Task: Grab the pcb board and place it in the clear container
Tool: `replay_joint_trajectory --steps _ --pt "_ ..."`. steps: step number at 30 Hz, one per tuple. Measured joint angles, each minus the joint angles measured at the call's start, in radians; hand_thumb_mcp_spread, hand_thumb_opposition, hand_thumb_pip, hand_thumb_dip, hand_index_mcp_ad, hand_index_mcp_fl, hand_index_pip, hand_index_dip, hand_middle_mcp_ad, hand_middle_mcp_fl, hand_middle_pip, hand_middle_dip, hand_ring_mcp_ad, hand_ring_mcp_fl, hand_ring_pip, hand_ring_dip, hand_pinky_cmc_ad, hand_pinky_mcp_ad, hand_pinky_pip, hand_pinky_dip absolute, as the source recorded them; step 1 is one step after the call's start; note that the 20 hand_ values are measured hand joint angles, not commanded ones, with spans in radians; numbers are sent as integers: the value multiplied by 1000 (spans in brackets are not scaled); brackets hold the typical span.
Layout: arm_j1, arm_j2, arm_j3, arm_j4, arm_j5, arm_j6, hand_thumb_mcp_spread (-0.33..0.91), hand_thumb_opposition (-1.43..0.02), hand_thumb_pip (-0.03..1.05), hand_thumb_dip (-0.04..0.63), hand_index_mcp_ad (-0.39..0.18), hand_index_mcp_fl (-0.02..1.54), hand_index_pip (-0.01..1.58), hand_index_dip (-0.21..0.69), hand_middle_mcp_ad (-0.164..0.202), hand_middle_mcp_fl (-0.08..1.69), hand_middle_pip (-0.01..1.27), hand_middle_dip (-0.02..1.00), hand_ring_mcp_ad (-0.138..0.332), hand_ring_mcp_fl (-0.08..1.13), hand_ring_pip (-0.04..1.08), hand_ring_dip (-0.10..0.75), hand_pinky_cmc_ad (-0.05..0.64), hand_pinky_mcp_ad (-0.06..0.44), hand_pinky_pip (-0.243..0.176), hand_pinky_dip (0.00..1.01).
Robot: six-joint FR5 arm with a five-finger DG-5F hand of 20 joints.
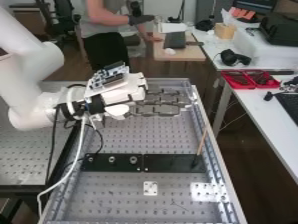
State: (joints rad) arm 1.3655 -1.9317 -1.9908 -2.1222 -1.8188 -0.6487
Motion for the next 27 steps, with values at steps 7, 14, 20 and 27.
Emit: replay_joint_trajectory --steps 7,14,20,27 --pt "83 23 12 -21 -1 45 677 -911 415 227 -168 761 1182 126 28 260 119 182 182 94 91 51 325 150 -52 190" --pt "184 -1 51 -51 7 87 677 -922 417 227 -168 789 1133 171 24 260 119 182 182 94 87 51 328 152 -52 190" --pt "257 -51 93 -66 32 116 674 -922 417 227 -168 798 1101 188 28 260 119 182 182 94 87 51 328 150 -52 190" --pt "324 -116 132 -73 85 144 674 -922 417 227 -168 798 1103 199 28 260 119 182 182 94 96 58 328 152 -52 190"
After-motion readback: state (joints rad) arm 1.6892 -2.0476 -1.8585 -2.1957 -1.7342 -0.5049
